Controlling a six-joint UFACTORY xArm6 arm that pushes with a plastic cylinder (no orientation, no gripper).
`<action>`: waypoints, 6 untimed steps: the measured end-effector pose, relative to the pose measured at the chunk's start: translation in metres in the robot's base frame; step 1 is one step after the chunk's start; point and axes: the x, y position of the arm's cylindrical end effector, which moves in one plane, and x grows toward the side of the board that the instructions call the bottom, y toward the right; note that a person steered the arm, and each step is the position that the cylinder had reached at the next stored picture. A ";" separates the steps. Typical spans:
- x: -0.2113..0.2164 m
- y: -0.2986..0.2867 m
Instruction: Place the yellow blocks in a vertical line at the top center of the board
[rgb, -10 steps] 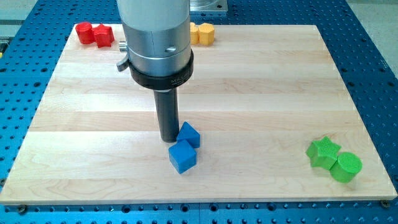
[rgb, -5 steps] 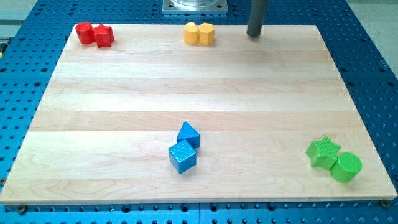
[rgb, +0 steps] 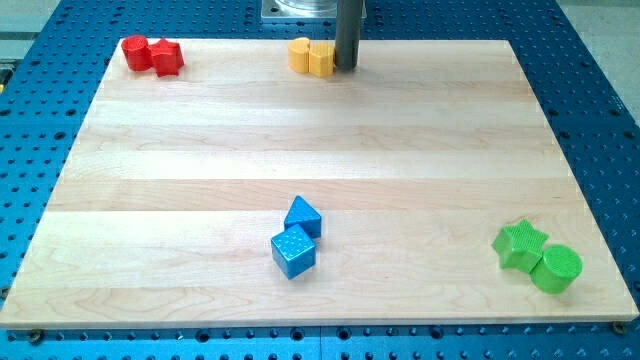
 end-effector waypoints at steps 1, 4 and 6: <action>0.013 -0.031; 0.089 -0.151; 0.068 -0.135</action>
